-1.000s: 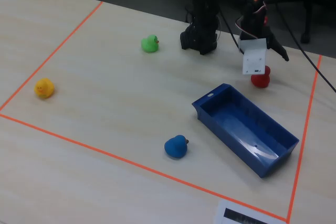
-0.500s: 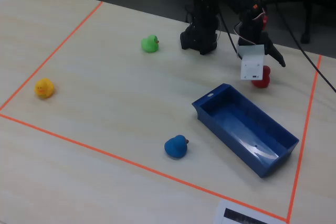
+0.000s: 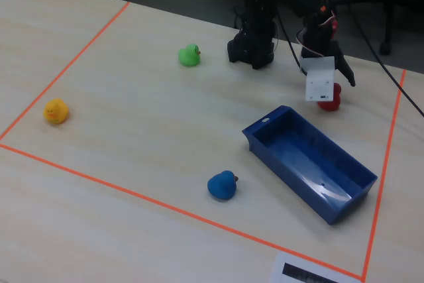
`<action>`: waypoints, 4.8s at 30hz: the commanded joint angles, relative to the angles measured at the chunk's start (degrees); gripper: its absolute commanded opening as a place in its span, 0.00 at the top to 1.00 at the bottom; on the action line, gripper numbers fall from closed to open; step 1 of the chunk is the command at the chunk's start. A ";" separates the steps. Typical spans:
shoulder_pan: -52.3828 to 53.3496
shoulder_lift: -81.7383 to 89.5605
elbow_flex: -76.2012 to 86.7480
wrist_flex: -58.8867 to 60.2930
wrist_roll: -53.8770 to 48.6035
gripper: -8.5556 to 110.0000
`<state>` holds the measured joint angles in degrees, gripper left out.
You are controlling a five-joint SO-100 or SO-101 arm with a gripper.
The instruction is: Grasp red duck and put it into box.
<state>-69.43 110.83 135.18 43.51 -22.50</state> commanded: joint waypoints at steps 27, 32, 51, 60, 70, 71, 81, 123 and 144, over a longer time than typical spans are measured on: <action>2.20 -4.31 -5.19 -1.85 -4.22 0.69; 3.16 -4.66 -5.27 -2.11 -3.25 0.93; 26.28 21.01 -19.34 20.04 -6.94 0.93; 30.50 12.83 -28.83 15.91 -4.75 0.93; 32.43 -2.99 -37.44 10.37 -4.66 0.93; 32.70 -5.01 -38.58 9.76 -4.66 0.93; 35.07 -25.05 -50.89 5.36 -4.48 0.89; 73.21 78.75 42.80 23.55 -45.26 0.93; 73.39 78.84 43.07 31.03 -45.00 0.92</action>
<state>4.04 189.76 178.59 73.12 -67.85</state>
